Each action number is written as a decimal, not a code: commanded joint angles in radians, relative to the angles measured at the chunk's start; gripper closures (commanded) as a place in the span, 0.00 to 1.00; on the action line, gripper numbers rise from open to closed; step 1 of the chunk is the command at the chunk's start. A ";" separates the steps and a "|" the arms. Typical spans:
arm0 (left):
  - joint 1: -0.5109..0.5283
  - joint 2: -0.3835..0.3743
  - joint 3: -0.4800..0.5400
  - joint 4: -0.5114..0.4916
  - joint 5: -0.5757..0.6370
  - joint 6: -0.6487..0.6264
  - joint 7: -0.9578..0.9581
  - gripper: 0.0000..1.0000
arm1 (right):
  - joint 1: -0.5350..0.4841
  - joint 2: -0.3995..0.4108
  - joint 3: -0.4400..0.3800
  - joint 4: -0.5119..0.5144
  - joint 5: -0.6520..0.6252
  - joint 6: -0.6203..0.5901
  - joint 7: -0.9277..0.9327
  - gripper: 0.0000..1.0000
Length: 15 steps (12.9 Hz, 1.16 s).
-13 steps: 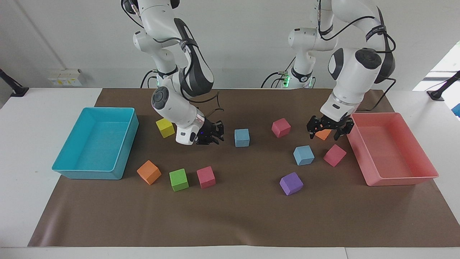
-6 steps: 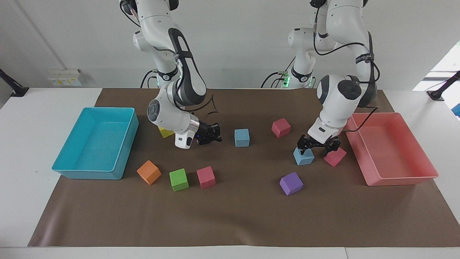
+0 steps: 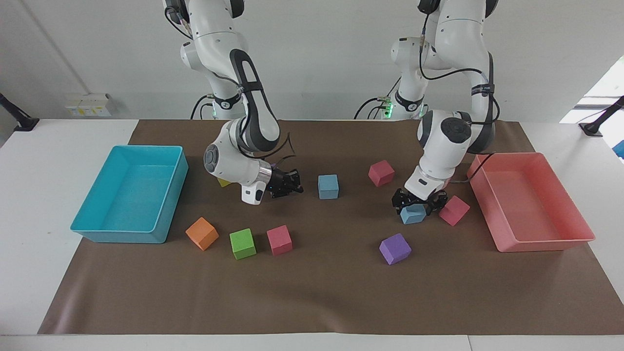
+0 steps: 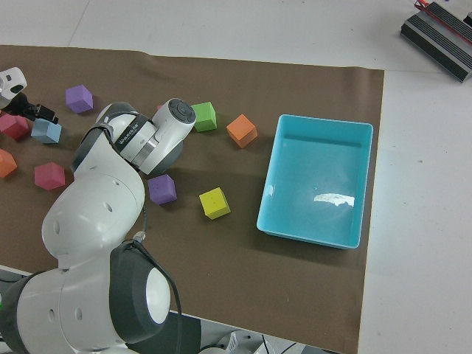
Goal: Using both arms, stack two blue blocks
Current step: 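Withdraw the right gripper while the left gripper reaches the other blue cube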
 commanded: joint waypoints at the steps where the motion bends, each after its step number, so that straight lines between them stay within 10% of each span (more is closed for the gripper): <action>1: -0.005 0.001 0.016 -0.036 0.022 0.039 -0.025 0.00 | -0.002 -0.012 0.006 -0.028 0.036 0.021 -0.085 1.00; 15: 0.006 -0.009 0.035 -0.005 0.031 0.024 -0.047 0.00 | 0.038 -0.007 0.004 -0.053 0.228 0.064 -0.127 1.00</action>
